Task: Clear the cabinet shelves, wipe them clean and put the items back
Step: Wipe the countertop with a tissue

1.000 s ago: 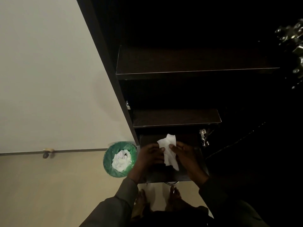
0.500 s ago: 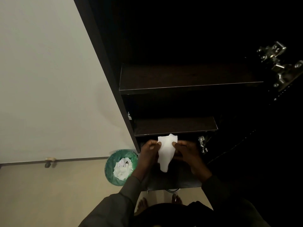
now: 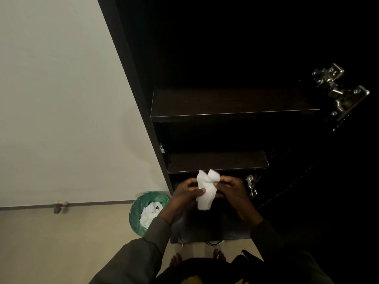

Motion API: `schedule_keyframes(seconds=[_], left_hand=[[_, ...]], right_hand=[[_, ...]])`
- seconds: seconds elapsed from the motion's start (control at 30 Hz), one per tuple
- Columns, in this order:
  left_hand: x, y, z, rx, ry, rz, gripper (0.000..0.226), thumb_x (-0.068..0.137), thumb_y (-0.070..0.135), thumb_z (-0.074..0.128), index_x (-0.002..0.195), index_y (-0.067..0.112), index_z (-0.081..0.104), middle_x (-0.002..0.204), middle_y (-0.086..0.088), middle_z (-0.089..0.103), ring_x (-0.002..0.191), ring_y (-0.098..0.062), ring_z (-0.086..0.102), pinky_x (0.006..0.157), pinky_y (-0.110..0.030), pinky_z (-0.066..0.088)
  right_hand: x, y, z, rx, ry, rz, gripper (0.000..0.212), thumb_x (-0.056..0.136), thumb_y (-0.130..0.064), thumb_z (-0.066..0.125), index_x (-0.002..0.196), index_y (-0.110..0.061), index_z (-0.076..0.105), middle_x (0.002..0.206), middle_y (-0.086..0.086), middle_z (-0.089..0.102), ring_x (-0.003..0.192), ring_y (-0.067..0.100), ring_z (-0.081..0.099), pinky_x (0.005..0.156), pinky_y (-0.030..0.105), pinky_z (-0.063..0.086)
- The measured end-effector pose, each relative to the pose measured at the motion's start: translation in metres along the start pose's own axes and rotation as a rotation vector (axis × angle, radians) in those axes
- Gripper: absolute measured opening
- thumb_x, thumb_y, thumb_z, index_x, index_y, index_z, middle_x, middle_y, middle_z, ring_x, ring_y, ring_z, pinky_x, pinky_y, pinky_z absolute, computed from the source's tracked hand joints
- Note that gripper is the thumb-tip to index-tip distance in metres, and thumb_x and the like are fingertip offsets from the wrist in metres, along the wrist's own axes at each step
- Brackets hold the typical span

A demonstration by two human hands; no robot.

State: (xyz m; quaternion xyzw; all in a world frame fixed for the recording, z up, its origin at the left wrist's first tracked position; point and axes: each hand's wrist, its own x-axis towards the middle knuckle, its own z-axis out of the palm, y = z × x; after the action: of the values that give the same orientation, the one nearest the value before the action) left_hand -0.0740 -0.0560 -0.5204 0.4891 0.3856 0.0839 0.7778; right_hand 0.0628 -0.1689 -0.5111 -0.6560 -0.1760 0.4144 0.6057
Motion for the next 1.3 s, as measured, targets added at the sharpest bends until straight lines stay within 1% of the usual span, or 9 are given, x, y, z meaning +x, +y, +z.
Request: schedule_keyframes(seconds=[0.1, 0.17, 0.33, 0.5, 0.57, 0.73, 0.93, 1.03, 1.3], left_hand=[[0.003, 0.002, 0.002, -0.097, -0.024, -0.045, 0.018, 0.095, 0.003, 0.055, 0.111, 0.000, 0.064, 0.102, -0.017, 0.067, 0.079, -0.017, 0.071, 0.070, -0.025, 0.059], [0.005, 0.005, 0.008, -0.264, 0.009, -0.114, 0.021, 0.088, 0.018, 0.070, 0.092, 0.000, 0.062, 0.092, -0.019, 0.063, 0.065, -0.014, 0.070, 0.070, -0.024, 0.056], [0.007, 0.009, -0.003, -0.489, -0.084, -0.186, 0.042, 0.094, 0.019, 0.034, 0.109, -0.006, 0.063, 0.100, -0.020, 0.072, 0.084, -0.030, 0.070, 0.073, -0.036, 0.060], [0.011, 0.009, -0.007, -0.374, -0.088, -0.156, 0.041, 0.099, 0.029, 0.044, 0.110, -0.003, 0.067, 0.105, -0.021, 0.070, 0.091, -0.032, 0.068, 0.076, -0.041, 0.059], [0.013, 0.003, -0.008, -0.218, -0.084, -0.090, 0.024, 0.096, 0.015, 0.056, 0.115, 0.003, 0.067, 0.113, -0.016, 0.068, 0.097, -0.028, 0.069, 0.075, -0.036, 0.061], [0.011, -0.004, -0.014, 0.071, -0.022, 0.070, 0.036, 0.080, -0.009, 0.069, 0.109, 0.012, 0.068, 0.112, -0.015, 0.069, 0.100, -0.027, 0.067, 0.071, -0.029, 0.059], [0.001, 0.003, -0.026, -0.344, 0.018, -0.143, 0.035, 0.091, 0.012, 0.046, 0.114, -0.006, 0.065, 0.119, -0.034, 0.063, 0.105, -0.045, 0.064, 0.089, -0.047, 0.057], [-0.009, 0.008, -0.032, -0.393, 0.019, -0.149, 0.036, 0.097, 0.018, 0.051, 0.118, -0.011, 0.060, 0.117, -0.033, 0.064, 0.103, -0.045, 0.065, 0.086, -0.046, 0.059], [-0.022, 0.003, -0.051, -0.122, 0.212, 0.079, 0.020, 0.082, -0.011, 0.068, 0.102, -0.007, 0.067, 0.106, -0.027, 0.068, 0.092, -0.033, 0.070, 0.075, -0.031, 0.062]], right_hand=[[0.000, -0.001, 0.000, -0.107, -0.122, -0.073, 0.020, 0.089, 0.012, 0.057, 0.098, 0.006, 0.074, 0.116, 0.015, 0.063, 0.110, 0.022, 0.064, 0.084, 0.024, 0.055], [-0.005, -0.002, -0.002, -0.181, -0.199, -0.095, 0.023, 0.092, 0.008, 0.052, 0.099, 0.006, 0.074, 0.122, 0.007, 0.061, 0.109, 0.008, 0.063, 0.087, 0.021, 0.052], [-0.008, -0.004, -0.003, 0.035, -0.131, 0.004, 0.020, 0.095, -0.005, 0.055, 0.103, 0.004, 0.071, 0.115, 0.012, 0.070, 0.106, 0.022, 0.069, 0.078, 0.031, 0.059], [-0.002, -0.003, 0.006, 0.035, 0.056, 0.130, 0.032, 0.083, -0.002, 0.074, 0.112, -0.006, 0.061, 0.101, 0.015, 0.070, 0.087, 0.024, 0.072, 0.059, 0.028, 0.059], [0.002, 0.001, 0.004, -0.019, 0.045, 0.162, 0.039, 0.079, 0.001, 0.076, 0.114, -0.010, 0.061, 0.100, 0.016, 0.069, 0.082, 0.022, 0.071, 0.055, 0.027, 0.057], [0.010, 0.009, 0.006, -0.145, 0.003, 0.114, 0.016, 0.082, 0.010, 0.067, 0.097, 0.005, 0.068, 0.076, 0.015, 0.066, 0.053, 0.011, 0.064, 0.045, 0.019, 0.051], [0.014, 0.017, 0.030, -0.207, 0.013, -0.171, 0.021, 0.079, 0.018, 0.062, 0.078, 0.002, 0.075, 0.080, 0.007, 0.073, 0.075, 0.009, 0.070, 0.072, 0.019, 0.055], [0.016, 0.021, 0.039, -0.288, 0.009, -0.279, 0.025, 0.077, 0.018, 0.063, 0.076, -0.002, 0.077, 0.087, 0.008, 0.072, 0.085, 0.013, 0.069, 0.077, 0.016, 0.052], [0.008, 0.015, 0.071, -0.089, -0.102, 0.012, 0.025, 0.076, 0.009, 0.076, 0.088, -0.008, 0.062, 0.078, 0.007, 0.069, 0.066, 0.015, 0.069, 0.056, 0.021, 0.057]])
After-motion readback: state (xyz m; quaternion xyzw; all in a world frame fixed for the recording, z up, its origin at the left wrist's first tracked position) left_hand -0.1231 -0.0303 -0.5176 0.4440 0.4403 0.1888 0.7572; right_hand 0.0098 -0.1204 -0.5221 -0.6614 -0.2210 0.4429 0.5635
